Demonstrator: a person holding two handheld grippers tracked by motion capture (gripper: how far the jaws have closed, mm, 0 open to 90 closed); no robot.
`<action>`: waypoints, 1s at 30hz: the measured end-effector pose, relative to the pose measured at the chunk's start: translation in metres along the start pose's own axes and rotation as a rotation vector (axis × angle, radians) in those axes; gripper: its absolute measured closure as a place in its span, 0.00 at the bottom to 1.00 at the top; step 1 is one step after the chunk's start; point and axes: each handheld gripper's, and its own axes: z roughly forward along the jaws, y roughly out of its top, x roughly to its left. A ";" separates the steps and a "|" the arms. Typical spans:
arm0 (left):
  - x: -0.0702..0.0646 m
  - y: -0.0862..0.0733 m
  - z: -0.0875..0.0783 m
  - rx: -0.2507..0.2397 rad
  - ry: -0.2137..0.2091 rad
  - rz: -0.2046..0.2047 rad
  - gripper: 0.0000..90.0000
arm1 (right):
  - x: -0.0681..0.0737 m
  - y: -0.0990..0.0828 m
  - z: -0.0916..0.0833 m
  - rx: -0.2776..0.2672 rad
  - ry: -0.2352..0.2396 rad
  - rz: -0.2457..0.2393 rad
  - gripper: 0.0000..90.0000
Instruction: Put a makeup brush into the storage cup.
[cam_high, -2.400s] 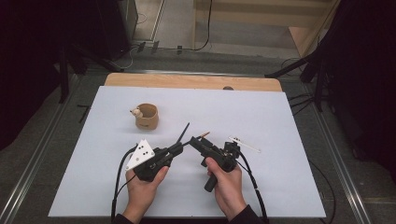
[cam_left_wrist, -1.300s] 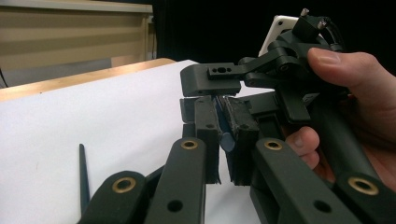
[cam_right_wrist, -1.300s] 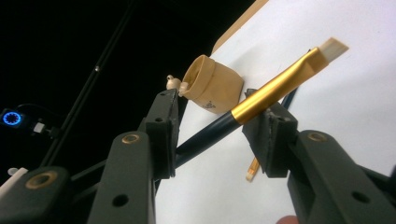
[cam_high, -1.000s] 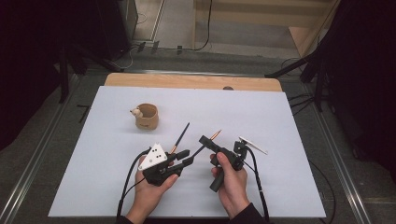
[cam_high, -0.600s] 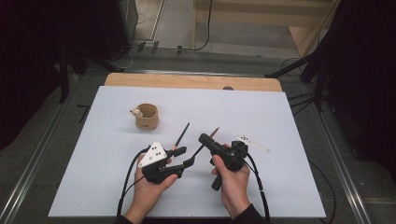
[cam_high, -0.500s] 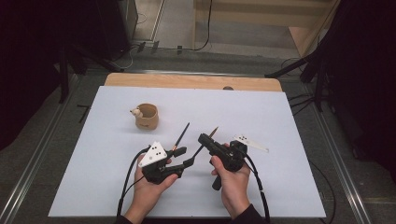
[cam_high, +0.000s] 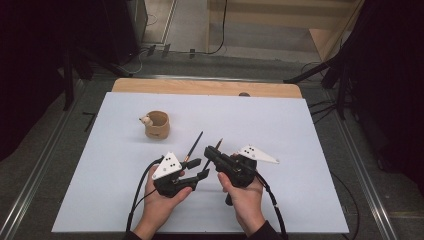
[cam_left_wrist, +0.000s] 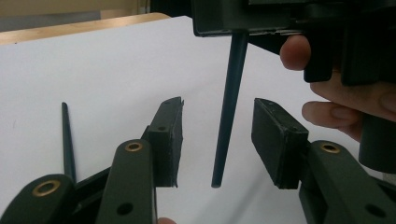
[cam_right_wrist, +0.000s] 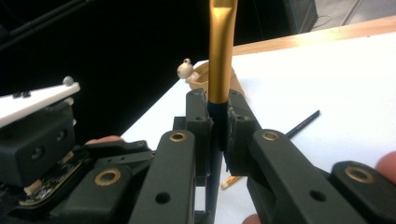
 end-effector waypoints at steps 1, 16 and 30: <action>0.000 0.000 0.000 -0.001 -0.001 0.000 0.61 | 0.001 0.000 0.000 0.004 -0.001 -0.014 0.94; -0.005 0.004 0.002 0.016 -0.026 0.000 0.75 | 0.016 -0.006 0.008 0.057 0.024 -0.111 0.93; -0.004 0.003 0.001 0.023 -0.033 0.005 0.94 | 0.017 -0.008 0.009 0.032 0.024 -0.171 0.78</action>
